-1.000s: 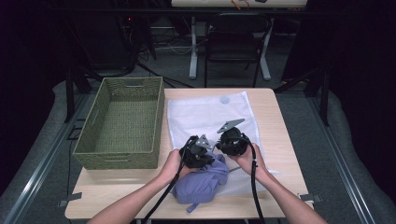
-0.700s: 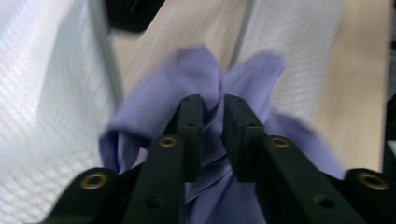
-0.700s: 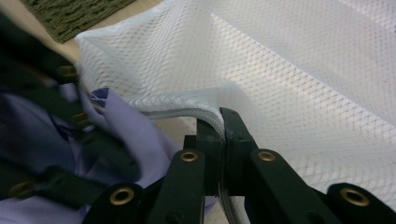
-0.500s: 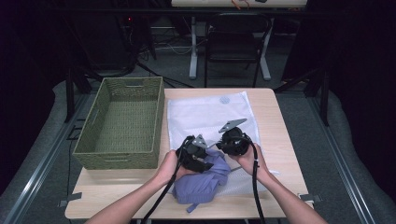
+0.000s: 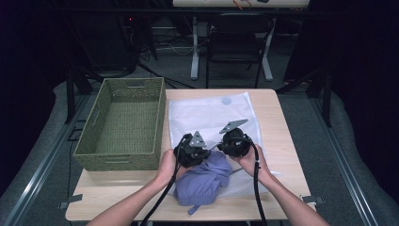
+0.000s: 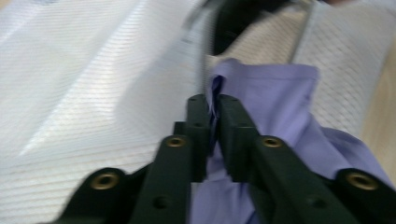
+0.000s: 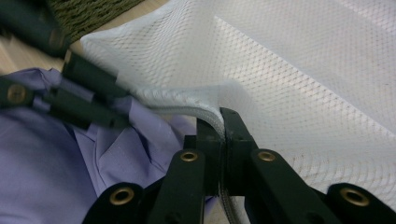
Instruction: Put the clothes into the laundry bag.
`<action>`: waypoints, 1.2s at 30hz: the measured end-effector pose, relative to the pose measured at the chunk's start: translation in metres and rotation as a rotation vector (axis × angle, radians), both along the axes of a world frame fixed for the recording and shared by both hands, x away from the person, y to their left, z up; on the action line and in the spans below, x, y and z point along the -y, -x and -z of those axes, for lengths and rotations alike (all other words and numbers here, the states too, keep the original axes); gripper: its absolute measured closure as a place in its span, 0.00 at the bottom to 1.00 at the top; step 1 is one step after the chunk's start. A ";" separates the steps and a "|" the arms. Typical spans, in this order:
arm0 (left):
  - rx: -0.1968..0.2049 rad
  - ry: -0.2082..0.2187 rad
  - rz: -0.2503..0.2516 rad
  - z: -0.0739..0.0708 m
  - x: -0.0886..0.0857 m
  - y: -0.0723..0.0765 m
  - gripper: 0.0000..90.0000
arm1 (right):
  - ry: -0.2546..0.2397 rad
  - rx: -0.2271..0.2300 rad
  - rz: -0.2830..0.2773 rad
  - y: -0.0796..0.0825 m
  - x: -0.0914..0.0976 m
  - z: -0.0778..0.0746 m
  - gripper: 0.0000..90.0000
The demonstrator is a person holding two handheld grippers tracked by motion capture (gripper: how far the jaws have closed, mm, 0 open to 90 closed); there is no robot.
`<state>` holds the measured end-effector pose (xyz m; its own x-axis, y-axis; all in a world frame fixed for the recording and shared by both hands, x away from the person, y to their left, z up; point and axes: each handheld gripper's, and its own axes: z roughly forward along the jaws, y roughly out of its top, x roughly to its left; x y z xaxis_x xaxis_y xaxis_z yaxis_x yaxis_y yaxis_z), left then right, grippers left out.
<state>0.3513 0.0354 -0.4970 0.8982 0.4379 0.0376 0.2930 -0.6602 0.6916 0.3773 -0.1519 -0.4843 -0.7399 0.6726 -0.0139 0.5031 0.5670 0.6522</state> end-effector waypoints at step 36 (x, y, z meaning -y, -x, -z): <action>-0.195 -0.162 0.050 0.022 -0.014 0.016 0.40 | 0.014 -0.040 -0.021 0.005 -0.001 0.004 0.97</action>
